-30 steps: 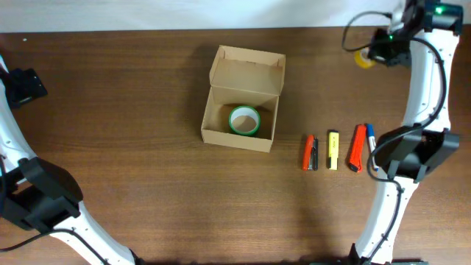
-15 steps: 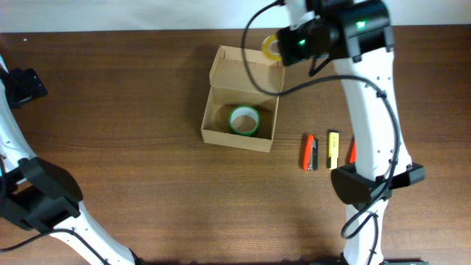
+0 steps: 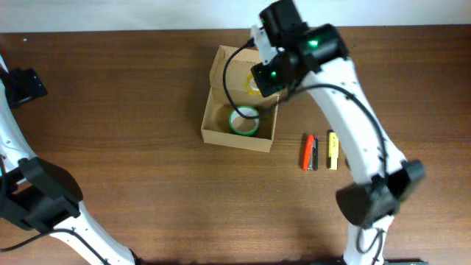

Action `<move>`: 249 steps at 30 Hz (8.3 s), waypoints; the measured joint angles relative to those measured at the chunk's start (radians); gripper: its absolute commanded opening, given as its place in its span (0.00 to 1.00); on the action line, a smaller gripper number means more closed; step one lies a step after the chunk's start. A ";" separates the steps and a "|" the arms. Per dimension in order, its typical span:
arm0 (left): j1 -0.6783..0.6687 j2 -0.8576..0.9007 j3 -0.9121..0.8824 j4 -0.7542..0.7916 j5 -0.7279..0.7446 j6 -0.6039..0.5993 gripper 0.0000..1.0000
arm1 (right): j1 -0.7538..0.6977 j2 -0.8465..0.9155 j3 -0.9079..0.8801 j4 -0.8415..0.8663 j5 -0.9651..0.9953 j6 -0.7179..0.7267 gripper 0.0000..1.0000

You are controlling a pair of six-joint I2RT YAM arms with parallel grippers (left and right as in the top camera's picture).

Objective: Pack container
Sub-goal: 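Carry the clear tape into the box onto the green roll, release, then move the right gripper back over the red cutters, then grasp the red-and-black cutter with the right gripper and lift, then lower the red cutter into the box beside the tapes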

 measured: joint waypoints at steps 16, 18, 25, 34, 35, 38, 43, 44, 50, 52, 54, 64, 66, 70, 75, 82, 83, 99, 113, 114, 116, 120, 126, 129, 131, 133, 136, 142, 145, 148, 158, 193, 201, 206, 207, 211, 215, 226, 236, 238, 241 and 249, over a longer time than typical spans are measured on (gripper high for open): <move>0.000 0.000 0.000 0.000 0.000 0.000 1.00 | 0.020 0.209 -0.010 -0.002 -0.027 0.000 0.04; 0.000 0.000 0.000 0.000 0.000 0.000 1.00 | 0.020 0.234 -0.010 -0.002 -0.035 0.001 0.04; 0.000 0.000 0.000 0.000 0.000 0.000 1.00 | 0.020 0.279 -0.010 -0.002 -0.053 0.001 0.03; 0.000 0.000 0.000 0.000 0.000 0.000 1.00 | 0.019 0.328 -0.010 0.000 -0.062 0.001 0.04; 0.000 0.000 0.000 0.000 0.000 0.000 1.00 | 0.019 0.334 -0.010 0.003 -0.062 0.001 0.04; 0.000 0.000 0.000 0.000 0.000 0.000 1.00 | 0.020 0.346 -0.010 0.011 -0.062 0.001 0.03; 0.000 0.000 0.000 0.000 0.000 0.000 1.00 | 0.020 0.354 -0.010 0.018 -0.062 0.001 0.04; 0.000 0.000 0.000 0.000 0.000 0.000 1.00 | 0.020 0.354 -0.010 0.018 -0.062 0.002 0.09; 0.000 0.000 0.000 0.000 0.000 0.000 1.00 | 0.019 0.354 -0.010 0.018 -0.069 -0.002 0.30; 0.000 0.000 0.000 0.000 0.000 0.000 1.00 | 0.019 0.354 -0.010 0.018 -0.069 -0.002 0.31; 0.000 0.000 0.000 0.000 0.000 0.000 1.00 | 0.019 0.354 -0.010 0.018 -0.069 -0.003 0.30; 0.000 0.000 0.000 0.000 0.000 0.000 1.00 | 0.019 0.354 -0.010 0.008 -0.069 -0.002 0.04; 0.000 0.000 0.000 0.000 0.000 0.000 1.00 | 0.019 0.354 -0.010 -0.003 -0.069 -0.003 0.04; 0.000 0.000 0.000 0.000 0.000 0.000 1.00 | 0.019 0.354 0.005 -0.040 -0.056 -0.002 0.04; 0.000 0.000 0.000 0.000 0.000 0.000 1.00 | 0.019 0.303 0.026 -0.055 -0.021 -0.002 0.03; 0.000 0.000 0.000 0.000 0.000 0.000 1.00 | 0.017 -0.017 0.028 -0.080 0.127 -0.001 0.04; 0.000 0.000 0.000 0.000 0.000 0.000 1.00 | 0.012 -0.067 0.031 -0.085 0.152 0.001 0.04; 0.000 0.000 0.000 0.000 0.001 0.000 1.00 | -0.583 -0.730 -0.586 -0.103 0.108 0.083 0.38; 0.000 0.000 0.000 0.000 0.000 0.000 1.00 | -0.324 -0.373 -0.925 0.210 0.017 0.242 0.78; 0.000 0.000 0.000 0.000 0.000 0.000 1.00 | -0.319 -0.331 -0.925 0.224 0.012 0.242 0.78; 0.000 0.000 0.000 0.000 0.000 0.000 1.00 | -0.308 -0.265 -0.925 0.260 -0.001 0.258 0.78; 0.000 0.000 0.000 0.000 0.000 0.000 1.00 | -0.290 -0.242 -0.925 0.314 -0.017 0.299 0.77; 0.000 0.000 0.000 0.000 0.000 0.000 1.00 | -0.274 -0.229 -0.925 0.343 -0.028 0.349 0.77; 0.000 0.000 0.000 0.000 0.000 0.000 1.00 | -0.274 -0.207 -0.925 0.349 -0.028 0.366 0.76; 0.000 0.000 0.000 0.000 0.000 0.000 1.00 | -0.274 -0.187 -0.925 0.350 -0.028 0.369 0.75; 0.000 0.000 0.000 0.000 0.000 0.000 1.00 | -0.274 -0.170 -0.925 0.349 -0.028 0.370 0.75; 0.000 0.000 0.000 0.000 0.000 0.000 1.00 | -0.274 -0.136 -0.925 0.350 -0.028 0.370 0.75; 0.000 0.000 0.000 0.000 0.000 0.000 1.00 | -0.274 -0.070 -0.925 0.356 -0.028 0.370 0.68; 0.000 0.000 0.000 0.000 0.000 0.000 1.00 | -0.274 -0.054 -0.925 0.364 -0.027 0.376 0.60; 0.000 0.000 0.000 0.000 0.000 0.000 1.00 | -0.274 -0.054 -0.925 0.369 -0.025 0.373 0.45; 0.000 0.000 0.000 0.000 0.000 0.000 1.00 | -0.274 -0.058 -0.918 0.372 -0.020 0.379 0.04; 0.000 0.000 0.000 0.000 0.003 0.000 1.00 | 0.044 0.072 0.288 -0.047 -0.021 -0.282 0.04; 0.000 0.000 0.000 0.000 0.003 0.000 1.00 | 0.095 0.148 0.094 -0.063 -0.023 -0.477 0.04; 0.000 0.000 0.000 0.000 0.003 0.000 1.00 | 0.095 0.150 -0.066 -0.058 0.004 -0.542 0.04; 0.000 0.000 0.000 0.000 0.003 0.000 1.00 | 0.096 0.153 -0.093 -0.058 0.011 -0.558 0.04; 0.000 0.000 0.000 0.000 0.003 0.000 1.00 | 0.096 0.155 -0.126 -0.053 0.022 -0.598 0.04; 0.000 0.000 0.000 0.000 0.003 0.000 1.00 | 0.096 0.155 -0.127 -0.046 0.022 -0.623 0.03; 0.000 0.000 0.000 0.000 0.003 0.000 1.00 | 0.148 0.155 -0.127 0.072 0.045 -0.663 0.03; 0.000 0.000 0.000 0.000 0.003 0.000 1.00 | 0.172 0.231 -0.127 0.068 0.049 -0.665 0.03; 0.000 0.000 0.000 0.000 0.003 0.000 1.00 | 0.172 0.241 -0.129 0.066 0.040 -0.665 0.03; 0.000 0.000 0.000 0.000 0.003 0.000 1.00 | 0.172 0.245 -0.129 0.064 0.018 -0.664 0.04; 0.000 0.000 0.000 0.000 0.003 0.000 1.00 | 0.172 0.283 -0.129 0.046 -0.018 -0.663 0.10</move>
